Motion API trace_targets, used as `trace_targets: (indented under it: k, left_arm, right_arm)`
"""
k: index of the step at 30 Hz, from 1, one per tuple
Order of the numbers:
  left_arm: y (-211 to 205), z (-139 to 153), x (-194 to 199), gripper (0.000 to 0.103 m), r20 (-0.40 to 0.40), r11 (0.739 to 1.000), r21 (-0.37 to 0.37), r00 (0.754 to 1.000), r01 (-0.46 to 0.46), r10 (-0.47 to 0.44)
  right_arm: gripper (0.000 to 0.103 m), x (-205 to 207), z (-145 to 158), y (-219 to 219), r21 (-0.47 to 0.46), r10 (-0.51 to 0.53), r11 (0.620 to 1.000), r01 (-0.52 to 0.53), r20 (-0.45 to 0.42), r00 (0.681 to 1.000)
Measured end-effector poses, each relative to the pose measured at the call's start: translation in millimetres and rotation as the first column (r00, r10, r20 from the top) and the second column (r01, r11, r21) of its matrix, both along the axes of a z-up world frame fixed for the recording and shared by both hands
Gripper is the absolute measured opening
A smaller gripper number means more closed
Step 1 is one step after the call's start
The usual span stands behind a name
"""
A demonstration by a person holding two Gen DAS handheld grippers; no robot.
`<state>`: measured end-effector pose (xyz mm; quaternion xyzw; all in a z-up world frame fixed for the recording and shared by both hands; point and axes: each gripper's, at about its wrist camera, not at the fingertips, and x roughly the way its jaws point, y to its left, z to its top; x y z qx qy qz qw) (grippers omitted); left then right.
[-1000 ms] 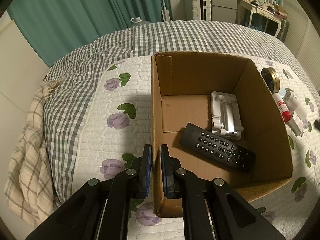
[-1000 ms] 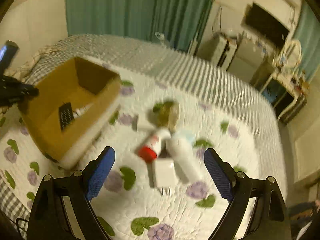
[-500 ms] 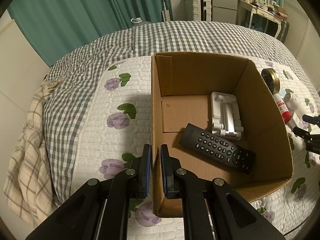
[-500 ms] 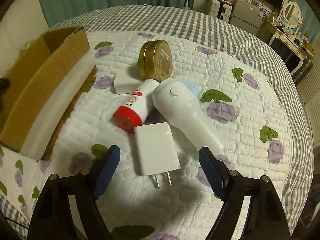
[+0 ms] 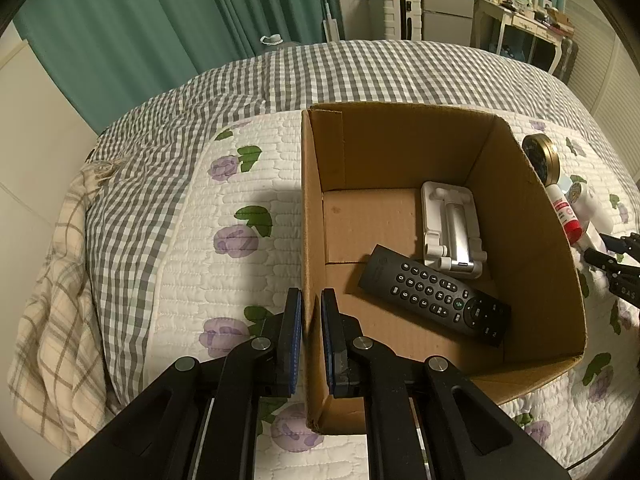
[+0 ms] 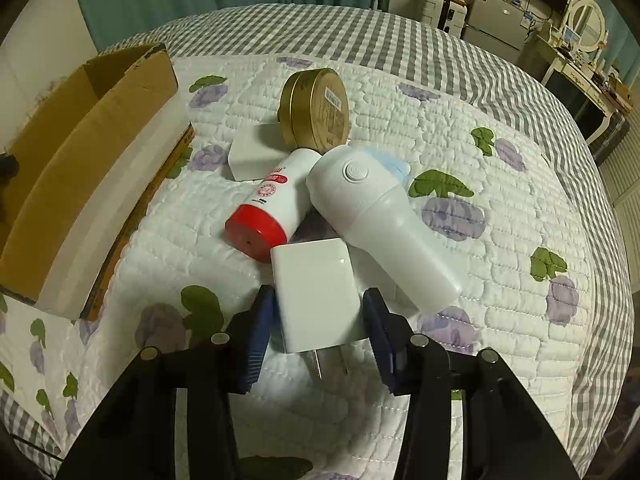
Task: Organize rigid objects
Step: 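Carry the white charger into the box and release it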
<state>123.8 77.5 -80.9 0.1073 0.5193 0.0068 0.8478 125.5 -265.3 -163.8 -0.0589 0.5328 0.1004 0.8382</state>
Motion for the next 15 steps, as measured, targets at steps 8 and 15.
trace_targets:
  k: [8, 15]
  left_arm:
    - [0.5, -0.6, -0.6, 0.008, 0.001, 1.000, 0.002, 1.000, 0.000, 0.000]
    - [0.7, -0.6, -0.7, 0.008, -0.001, 1.000, -0.002, 1.000, -0.002, 0.002]
  right_arm:
    - [0.043, -8.7, 16.3, 2.6, -0.003, -0.001, 1.000, 0.001, 0.050, 0.999]
    - [0.041, -16.2, 52.0, 12.7, -0.001, 0.017, 1.000, -0.017, 0.127, 0.992]
